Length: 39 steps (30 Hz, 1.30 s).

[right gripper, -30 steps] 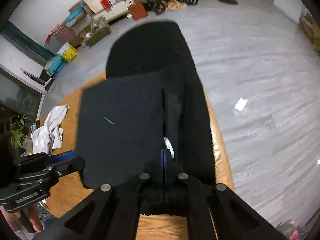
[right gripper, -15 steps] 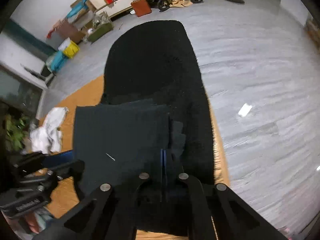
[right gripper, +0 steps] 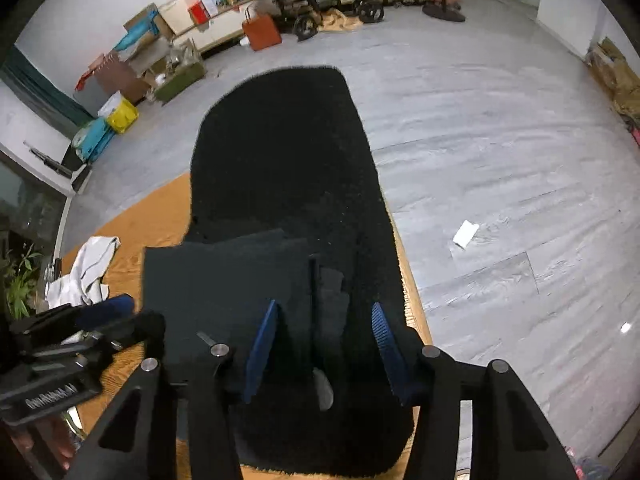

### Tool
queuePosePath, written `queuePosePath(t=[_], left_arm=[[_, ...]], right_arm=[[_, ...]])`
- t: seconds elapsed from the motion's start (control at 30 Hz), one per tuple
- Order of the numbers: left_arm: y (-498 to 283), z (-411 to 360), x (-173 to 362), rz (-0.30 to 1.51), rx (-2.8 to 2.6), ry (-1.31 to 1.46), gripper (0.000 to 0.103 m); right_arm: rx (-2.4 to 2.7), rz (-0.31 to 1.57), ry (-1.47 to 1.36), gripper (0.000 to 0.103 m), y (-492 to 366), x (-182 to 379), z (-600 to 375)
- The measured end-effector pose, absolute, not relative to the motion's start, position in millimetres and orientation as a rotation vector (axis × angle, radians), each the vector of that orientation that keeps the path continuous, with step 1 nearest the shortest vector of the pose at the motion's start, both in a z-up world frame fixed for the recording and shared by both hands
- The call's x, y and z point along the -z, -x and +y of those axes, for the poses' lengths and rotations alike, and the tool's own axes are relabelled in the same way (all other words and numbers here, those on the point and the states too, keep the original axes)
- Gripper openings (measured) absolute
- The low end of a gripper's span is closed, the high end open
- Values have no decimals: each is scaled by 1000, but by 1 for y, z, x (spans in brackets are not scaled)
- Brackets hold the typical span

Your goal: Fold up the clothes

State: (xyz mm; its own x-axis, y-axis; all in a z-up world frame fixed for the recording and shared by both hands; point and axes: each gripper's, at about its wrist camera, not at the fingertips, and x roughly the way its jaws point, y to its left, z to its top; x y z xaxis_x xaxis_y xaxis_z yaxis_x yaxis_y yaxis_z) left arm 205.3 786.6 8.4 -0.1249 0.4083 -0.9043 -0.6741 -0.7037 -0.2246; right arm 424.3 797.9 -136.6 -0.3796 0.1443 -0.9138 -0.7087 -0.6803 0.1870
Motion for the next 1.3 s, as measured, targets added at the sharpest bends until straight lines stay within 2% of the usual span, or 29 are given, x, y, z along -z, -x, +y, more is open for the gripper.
queuePosePath(t=[0.03,0.1,0.13,0.3,0.4,0.53,0.73,1.03,1.3], left_arm=[[-214,782,-26,308,-1915,1361,84],[-234,770,-63,319,-1914,1239,86],[-246,764,-77,339,-1921,1196,87],[-283,725,-107,357,-2013,1100,87],[-304,693,-120,324,-2145,1040,87],[-358,651,-145,298,-2222,820,87],[-384,614,-125,324,-2212,924,87],[-415,558,-98,169,-2203,945,87],[-429,540,-84,138,-2231,932,88]], right_arm=[[-2108,742,1267,71,-429,119,787],[-2149,717,1180,97,-441,87,766],[-2164,719,1141,103,-448,73,755],[-2160,784,1057,103,-478,47,699],[-2162,769,1040,103,-492,48,666],[-2184,708,1002,103,-516,42,616],[-2189,588,926,103,-537,25,548],[-2190,483,926,103,-543,25,489],[-2163,449,903,103,-540,35,462]])
